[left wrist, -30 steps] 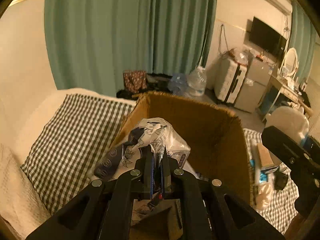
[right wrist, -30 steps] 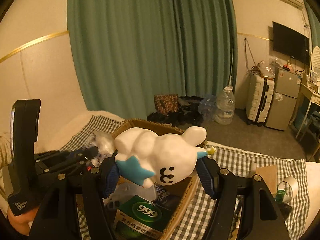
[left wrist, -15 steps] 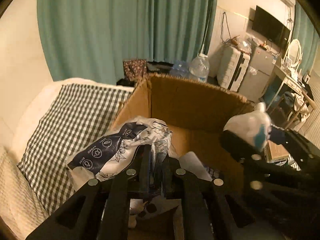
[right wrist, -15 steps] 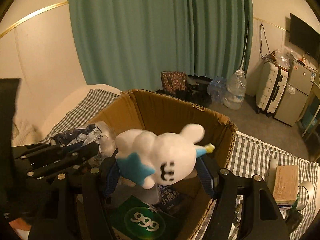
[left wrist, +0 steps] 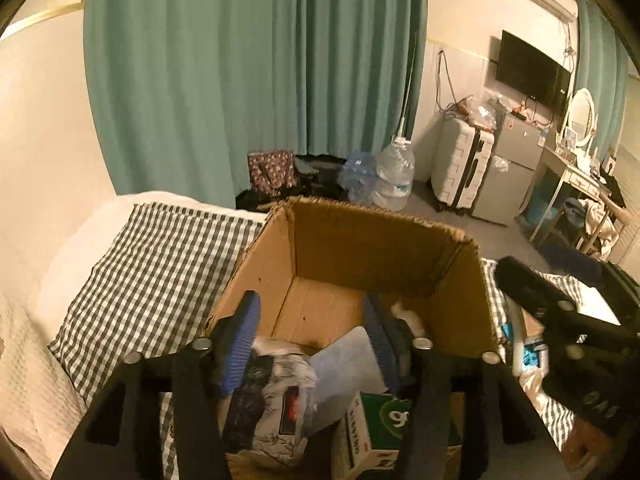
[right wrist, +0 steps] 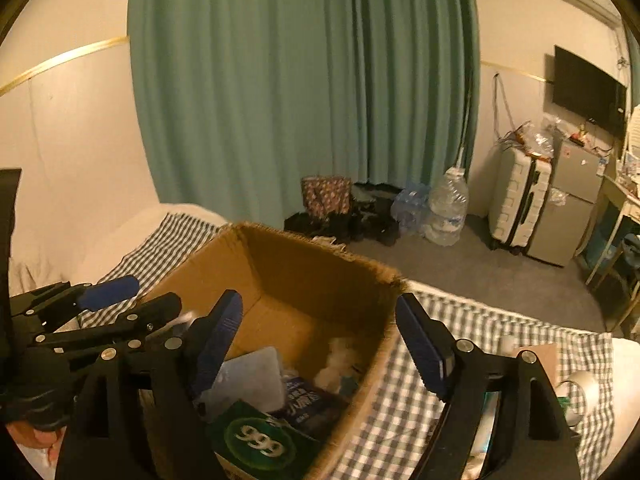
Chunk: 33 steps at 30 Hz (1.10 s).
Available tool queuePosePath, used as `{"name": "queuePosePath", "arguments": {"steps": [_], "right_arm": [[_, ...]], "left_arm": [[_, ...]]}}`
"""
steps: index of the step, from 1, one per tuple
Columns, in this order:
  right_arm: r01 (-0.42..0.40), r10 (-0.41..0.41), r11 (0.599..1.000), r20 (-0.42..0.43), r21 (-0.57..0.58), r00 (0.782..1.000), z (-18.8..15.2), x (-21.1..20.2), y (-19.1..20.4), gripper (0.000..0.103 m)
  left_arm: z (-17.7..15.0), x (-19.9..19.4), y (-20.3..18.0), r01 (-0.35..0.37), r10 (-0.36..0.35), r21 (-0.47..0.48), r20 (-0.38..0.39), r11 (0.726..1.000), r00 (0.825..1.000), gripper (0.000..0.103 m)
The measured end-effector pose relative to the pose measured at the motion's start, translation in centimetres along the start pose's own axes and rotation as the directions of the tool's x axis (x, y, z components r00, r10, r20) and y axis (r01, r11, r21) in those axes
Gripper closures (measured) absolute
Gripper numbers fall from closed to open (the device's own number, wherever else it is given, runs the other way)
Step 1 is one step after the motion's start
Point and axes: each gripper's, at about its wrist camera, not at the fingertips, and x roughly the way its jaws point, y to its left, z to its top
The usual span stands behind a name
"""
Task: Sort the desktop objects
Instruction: 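Open both tools to drop the plush toy and tissue pack into the box, then move both tools back over the items on the bed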
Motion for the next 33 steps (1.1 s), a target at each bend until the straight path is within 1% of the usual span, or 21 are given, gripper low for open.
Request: {"name": "queuePosePath", "arguments": {"steps": [1,2,3,5,7,9,12,14,16,17,19,23,26,28,33], "right_arm": [[0.007,-0.007,1.000,0.006,0.001,1.000,0.1,-0.6,-0.3,0.024],[0.014,-0.014,1.000,0.011,0.003,1.000,0.2,-1.1,-0.6,0.024],[0.025,-0.025,1.000,0.020,0.006,0.999,0.3,-1.8,-1.1,0.022],[0.046,-0.047,0.999,0.032,0.008,0.998,0.4,-2.9,-1.8,0.021],[0.070,-0.071,0.997,0.041,0.022,0.997,0.2,-4.2,-3.0,0.019],[0.091,-0.093,0.995,0.054,0.036,0.994,-0.1,-5.7,-4.1,0.016],[0.127,-0.131,0.990,0.068,0.053,0.989,-0.3,-7.6,-6.0,0.012],[0.150,-0.155,0.986,0.077,0.068,0.985,-0.3,-8.8,-7.4,0.008],[0.182,-0.188,0.980,0.087,0.078,0.978,-0.4,-10.0,-8.8,0.000],[0.193,-0.201,0.978,0.094,0.083,0.975,-0.5,-10.6,-9.4,0.000],[0.215,-0.226,0.972,0.114,0.098,0.968,-0.7,-11.8,-10.9,0.000],[0.253,-0.268,0.959,0.120,0.131,0.956,-1.3,-13.6,-13.5,0.000],[0.285,-0.305,0.946,0.131,0.153,0.943,-1.7,-15.1,-15.1,0.000],[0.307,-0.332,0.936,0.147,0.169,0.932,-2.0,-16.2,-16.2,0.000],[0.346,-0.373,0.922,0.158,0.173,0.914,-2.8,-18.1,-18.6,0.000]], "left_arm": [[0.0,-0.1,-0.1,0.003,-0.003,-0.001,0.003,1.000,1.000,0.034],[0.1,-0.3,-0.3,0.012,-0.012,-0.003,0.010,1.000,1.000,0.027],[0.2,-0.4,-0.4,0.015,-0.015,-0.003,0.015,1.000,1.000,0.025],[0.3,-0.6,-1.1,-0.003,0.003,0.009,0.025,1.000,1.000,0.024],[0.4,-1.0,-1.7,-0.014,0.013,0.018,0.040,1.000,0.999,0.019],[0.7,-1.5,-2.2,-0.010,0.009,0.016,0.057,1.000,0.998,0.012],[1.0,-2.4,-3.1,0.001,-0.002,0.004,0.096,1.000,0.995,0.005],[1.2,-2.9,-3.8,0.013,-0.012,-0.003,0.125,1.000,0.992,0.004],[1.3,-3.5,-4.6,0.011,-0.010,-0.007,0.149,1.000,0.989,0.002],[1.4,-3.9,-5.1,0.007,-0.006,-0.009,0.166,1.000,0.986,0.000],[1.6,-4.7,-5.6,0.020,-0.017,-0.015,0.198,1.000,0.980,0.000],[1.8,-6.3,-7.1,0.044,-0.039,-0.013,0.253,0.999,0.967,0.000],[1.7,-7.2,-8.9,0.047,-0.050,0.019,0.288,0.999,0.956,0.000],[1.6,-7.6,-10.2,0.052,-0.064,0.048,0.296,0.997,0.953,0.000],[1.2,-7.7,-13.8,0.066,-0.096,0.106,0.313,0.992,0.945,0.000]]}}
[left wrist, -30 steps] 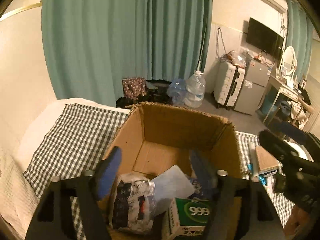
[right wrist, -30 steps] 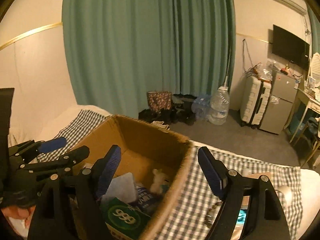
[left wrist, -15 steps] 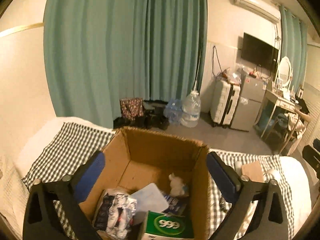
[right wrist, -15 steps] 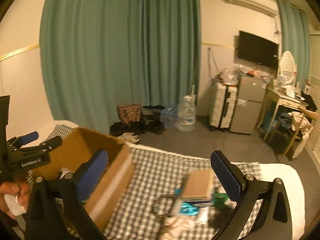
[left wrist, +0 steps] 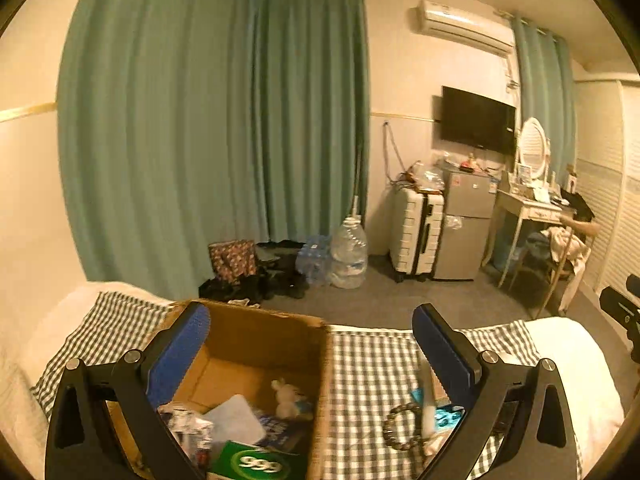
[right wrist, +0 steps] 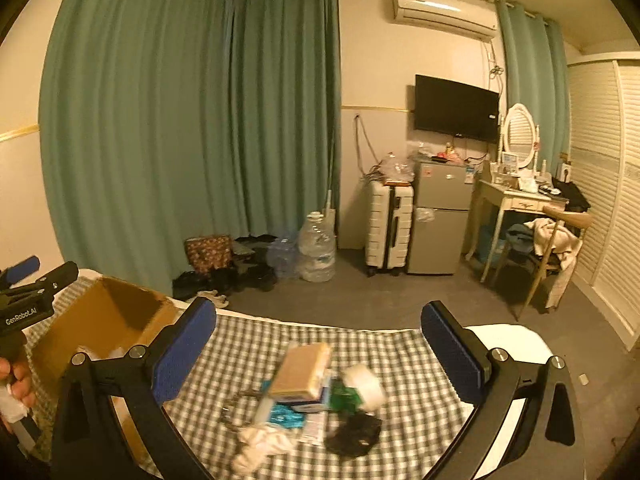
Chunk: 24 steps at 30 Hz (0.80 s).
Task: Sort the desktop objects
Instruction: 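Move both tools back over the items on the bed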
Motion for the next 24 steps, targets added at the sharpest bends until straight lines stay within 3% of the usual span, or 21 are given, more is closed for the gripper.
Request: {"name": "queuePosePath", "arguments": {"steps": [4,6,10,17,24], "right_arm": [[0.027,-0.027,1.000,-0.013,-0.016,1.000,-0.6,0.2,-2.0,0.000],[0.031,-0.031,0.999,-0.021,-0.011,0.999,-1.3,0.4,-3.0,0.000],[0.007,-0.005,0.999,-0.050,0.040,0.999,-3.7,1.8,-5.0,0.000],[-0.005,0.014,0.997,-0.125,0.075,0.992,-7.5,5.2,-6.9,0.000],[-0.014,0.053,0.987,-0.248,0.157,0.967,-10.7,9.0,-7.8,0.000]], "left_arm": [[-0.4,0.7,-2.9,0.040,-0.040,0.000,0.003,0.999,0.999,0.000],[-1.3,0.8,-4.7,0.064,-0.064,0.051,0.006,0.997,0.998,0.000],[-2.9,1.6,-7.6,0.041,-0.044,0.145,0.016,0.989,0.999,0.000],[-6.2,4.3,-10.4,0.114,-0.100,0.168,-0.088,0.979,0.991,0.000],[-9.9,7.2,-12.1,0.139,-0.107,0.160,-0.197,0.977,0.974,0.000]]}}
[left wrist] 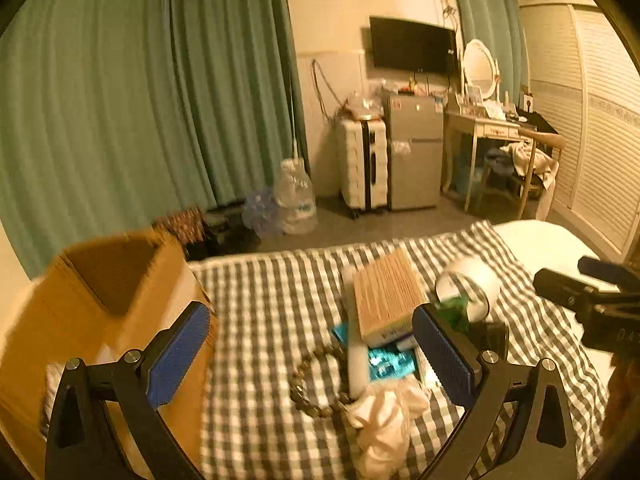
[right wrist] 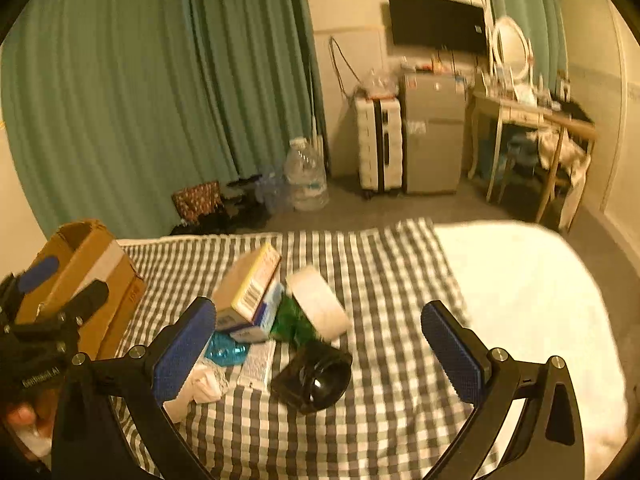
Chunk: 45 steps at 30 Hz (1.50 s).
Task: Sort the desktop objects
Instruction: 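Move both tools back over the items on the bed, then grasp the black lens cap with the right tool while the left tool grasps the white lace cloth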
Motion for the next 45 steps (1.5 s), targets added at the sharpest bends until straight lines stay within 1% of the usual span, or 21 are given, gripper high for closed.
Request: {"name": "queuePosePath", "arguments": {"steps": [4,5,7,9,13,14,16,18,19,20,21,22,23,24,26,29,32,36,38,42,45], "right_arm": [[-0.001,0.002,1.000,-0.061,0.011,0.998,-2.1,2.3,-0.1,0.001],[0.003,-0.003,1.000,-0.077,0.005,0.997,-2.7,2.9,0.1,0.003],[0.009,-0.009,1.000,-0.104,0.001,0.995,-3.5,3.8,0.0,0.011],[0.010,-0.009,1.000,-0.137,0.010,0.990,-4.2,4.9,-0.2,0.015],[0.013,-0.007,1.000,-0.210,0.028,0.978,-5.2,6.8,0.0,0.016],[0.009,-0.002,1.000,-0.232,0.030,0.973,-5.6,7.3,0.1,0.018],[0.001,0.000,1.000,-0.268,0.001,0.964,-6.5,8.1,0.7,0.026],[-0.012,0.008,1.000,-0.271,-0.013,0.963,-7.1,8.5,1.0,0.032],[-0.022,0.019,1.000,-0.269,-0.007,0.963,-7.1,8.5,1.0,0.034],[-0.026,0.025,1.000,-0.269,-0.003,0.963,-7.2,8.5,0.9,0.034],[-0.027,0.026,1.000,-0.268,-0.001,0.963,-7.2,8.5,0.8,0.034],[-0.028,0.028,1.000,-0.267,0.002,0.963,-7.2,8.5,0.7,0.034],[-0.030,0.031,1.000,-0.266,0.007,0.963,-7.2,8.4,0.6,0.034],[-0.031,0.033,0.999,-0.267,0.011,0.963,-7.3,8.5,0.8,0.034],[-0.031,0.032,0.999,-0.267,0.009,0.963,-7.3,8.5,0.8,0.034],[-0.028,0.030,1.000,-0.273,0.011,0.962,-7.2,8.5,0.6,0.035],[-0.018,0.019,1.000,-0.279,0.005,0.960,-7.0,8.5,0.9,0.037],[-0.017,0.016,1.000,-0.271,0.000,0.962,-6.5,8.0,1.0,0.048],[-0.016,0.016,1.000,-0.272,0.002,0.962,-6.3,7.9,1.0,0.048],[-0.021,0.024,1.000,-0.283,0.012,0.959,-6.2,8.0,1.2,0.049],[-0.029,0.032,0.999,-0.293,0.016,0.956,-6.4,7.6,1.3,0.049]], "left_arm": [[-1.9,2.1,-0.5,-0.051,0.052,0.021,-0.054,0.999,0.997,0.000],[-2.2,2.7,-0.7,-0.048,0.050,0.023,-0.082,0.999,0.995,0.000],[-2.7,3.3,-0.8,-0.026,0.027,0.011,-0.114,1.000,0.993,0.000],[-3.4,3.9,-1.2,-0.005,0.008,0.019,-0.138,1.000,0.990,0.000],[-5.3,5.1,-2.7,0.011,0.002,0.063,-0.199,0.998,0.980,0.000],[-6.0,5.3,-3.1,0.015,0.003,0.084,-0.215,0.996,0.977,0.000],[-6.7,5.8,-3.5,0.008,0.019,0.117,-0.231,0.993,0.973,0.000],[-7.3,6.1,-3.5,0.013,0.022,0.133,-0.254,0.991,0.967,0.002],[-7.5,6.2,-3.5,0.025,0.011,0.128,-0.268,0.991,0.963,0.005],[-7.6,6.3,-3.5,0.039,-0.003,0.123,-0.281,0.992,0.960,0.018],[-7.7,6.4,-3.5,0.054,-0.015,0.123,-0.296,0.991,0.955,0.036],[-7.8,6.4,-3.7,0.062,-0.020,0.127,-0.307,0.990,0.952,0.047],[-7.9,6.4,-3.8,0.070,-0.024,0.134,-0.319,0.988,0.948,0.069],[-8.2,6.5,-4.0,0.085,-0.035,0.137,-0.333,0.987,0.942,0.076],[-8.4,6.4,-4.3,0.107,-0.054,0.135,-0.344,0.985,0.937,0.083],[-8.0,6.1,-4.4,0.124,-0.074,0.128,-0.337,0.984,0.939,0.087],[-7.1,5.7,-4.0,0.136,-0.097,0.098,-0.326,0.986,0.940,0.088],[-5.9,5.2,-3.6,0.137,-0.109,0.073,-0.304,0.988,0.946,0.088],[-5.4,4.7,-3.4,0.130,-0.105,0.070,-0.285,0.989,0.953,0.088],[-4.6,4.6,-3.1,0.126,-0.105,0.062,-0.271,0.990,0.957,0.088],[-3.7,4.0,-2.6,0.114,-0.099,0.048,-0.245,0.992,0.965,0.088]]}}
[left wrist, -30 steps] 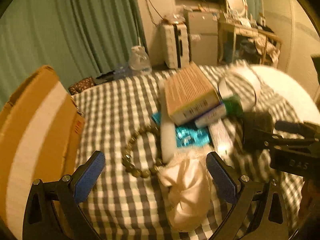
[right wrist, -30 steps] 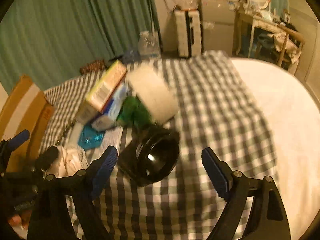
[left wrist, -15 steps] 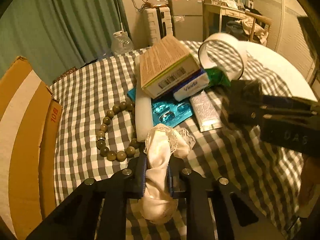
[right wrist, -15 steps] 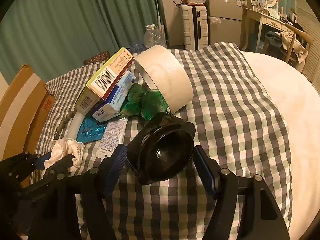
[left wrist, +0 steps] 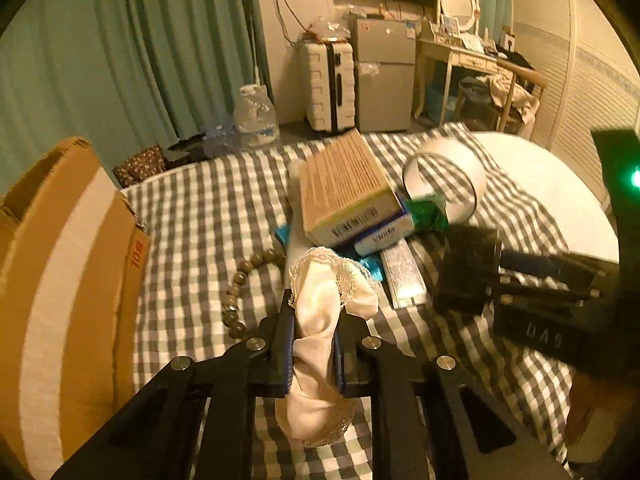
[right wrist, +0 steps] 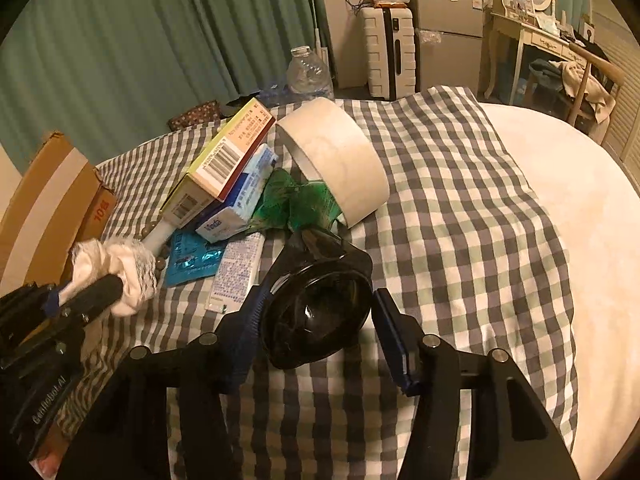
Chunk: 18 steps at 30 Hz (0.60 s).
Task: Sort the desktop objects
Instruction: 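Grasp the black lens cap with the right tool while the left tool grasps the white lace cloth, then carry the lens cap and lace cloth over the cardboard box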
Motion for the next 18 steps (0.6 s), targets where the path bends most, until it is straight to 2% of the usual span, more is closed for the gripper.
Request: {"name": "queuePosePath", "arguments": {"steps": [5,9,13,18], "right_arm": [[0.007,-0.006,0.999,0.027,-0.038,1.000,-0.1,-1.4,1.1,0.049],[0.016,-0.012,0.998,0.062,-0.054,0.998,-0.2,-3.0,1.6,0.049],[0.046,-0.041,0.997,0.086,-0.063,0.995,-0.1,-4.3,1.7,0.049],[0.049,-0.048,0.999,0.121,-0.009,0.992,0.4,-6.4,1.0,0.049]], "left_arm": [[1.2,-1.8,1.1,0.000,0.002,-0.034,0.050,0.999,0.999,0.088],[1.8,-3.1,1.1,-0.031,0.033,-0.025,0.102,0.999,0.994,0.088],[1.9,-3.9,1.3,-0.016,0.019,-0.032,0.109,0.999,0.994,0.088],[2.2,-6.3,1.8,-0.037,0.039,-0.016,0.157,0.999,0.987,0.088]]}}
